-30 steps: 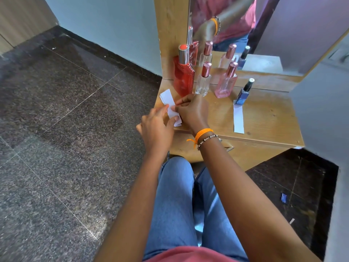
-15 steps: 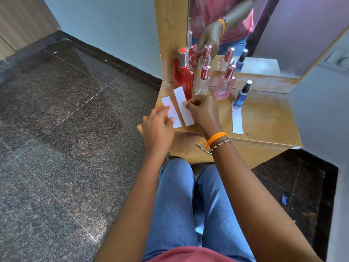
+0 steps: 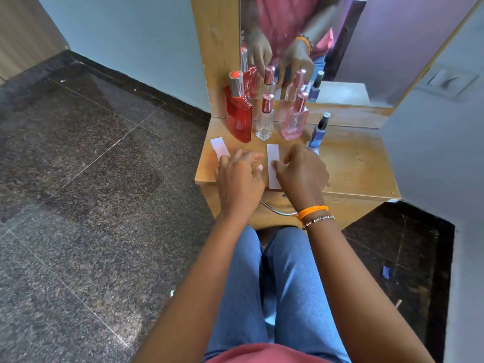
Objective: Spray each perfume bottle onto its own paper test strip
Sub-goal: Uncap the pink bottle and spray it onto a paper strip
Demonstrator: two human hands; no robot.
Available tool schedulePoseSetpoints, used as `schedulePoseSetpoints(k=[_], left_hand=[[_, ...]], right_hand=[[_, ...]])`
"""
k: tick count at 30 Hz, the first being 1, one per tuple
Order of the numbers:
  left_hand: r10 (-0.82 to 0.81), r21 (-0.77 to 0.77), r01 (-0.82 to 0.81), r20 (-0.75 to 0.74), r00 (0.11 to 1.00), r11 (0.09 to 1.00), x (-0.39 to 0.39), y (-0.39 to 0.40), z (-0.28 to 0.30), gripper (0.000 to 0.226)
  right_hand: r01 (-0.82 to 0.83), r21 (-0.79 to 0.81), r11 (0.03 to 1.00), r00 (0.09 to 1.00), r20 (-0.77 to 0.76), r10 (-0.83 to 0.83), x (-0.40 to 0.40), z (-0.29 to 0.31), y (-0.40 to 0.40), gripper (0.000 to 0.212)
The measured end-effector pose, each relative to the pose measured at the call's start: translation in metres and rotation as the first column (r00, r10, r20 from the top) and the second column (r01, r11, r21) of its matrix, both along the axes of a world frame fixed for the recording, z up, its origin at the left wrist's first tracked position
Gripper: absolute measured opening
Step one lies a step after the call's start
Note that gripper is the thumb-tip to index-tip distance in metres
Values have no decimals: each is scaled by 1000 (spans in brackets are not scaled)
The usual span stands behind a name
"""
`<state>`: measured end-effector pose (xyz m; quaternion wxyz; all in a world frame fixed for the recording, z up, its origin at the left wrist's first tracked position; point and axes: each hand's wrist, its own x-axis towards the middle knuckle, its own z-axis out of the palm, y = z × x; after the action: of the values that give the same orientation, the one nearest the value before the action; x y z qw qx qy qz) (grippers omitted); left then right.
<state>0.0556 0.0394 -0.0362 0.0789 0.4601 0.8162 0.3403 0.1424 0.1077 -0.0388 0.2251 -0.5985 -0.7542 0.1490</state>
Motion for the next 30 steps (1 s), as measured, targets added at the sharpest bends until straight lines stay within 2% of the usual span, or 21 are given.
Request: schedulePoseSetpoints(k=[6,8,11,13,15,18,21,24,27,30], left_hand=[[-34,8,34,8,999,999,5,10,2,28],[-43,24,43,10,999,999,7,12,4,29],[-54,51,53,21,998,997,7,16,5,31],[-68,59,65,38,997,996,7,18,5,33],[-73,75,69,63,995,995,7,19,5,33],[-89,118,77,99,991,990,6,19,4,33],[-133,168,107,151,979,980,5,19,8,34],[-193,307,130,186,963,943,5,17,19,41],[-291,399,198,189,938,895,8,16,31,51],[-375,455,212,305,876,865,13,12,39,45]], right_hand=[[22,330,944,982,-184,41,5,38,13,28],[-9,394,919,983,-165,80,4,54,27,35],[-177,369,912,983,15,184,1,70,54,46],[-303,294,907,944,223,243,-4,72,72,43],[-363,205,909,897,342,281,-9,72,84,34],[-382,137,914,879,357,315,-12,75,90,30],[-406,154,901,873,356,333,-10,79,87,29],[-434,180,883,886,264,382,-1,92,74,27],[-484,147,863,875,60,480,12,111,49,28],[-537,26,843,829,-165,534,22,118,28,32]])
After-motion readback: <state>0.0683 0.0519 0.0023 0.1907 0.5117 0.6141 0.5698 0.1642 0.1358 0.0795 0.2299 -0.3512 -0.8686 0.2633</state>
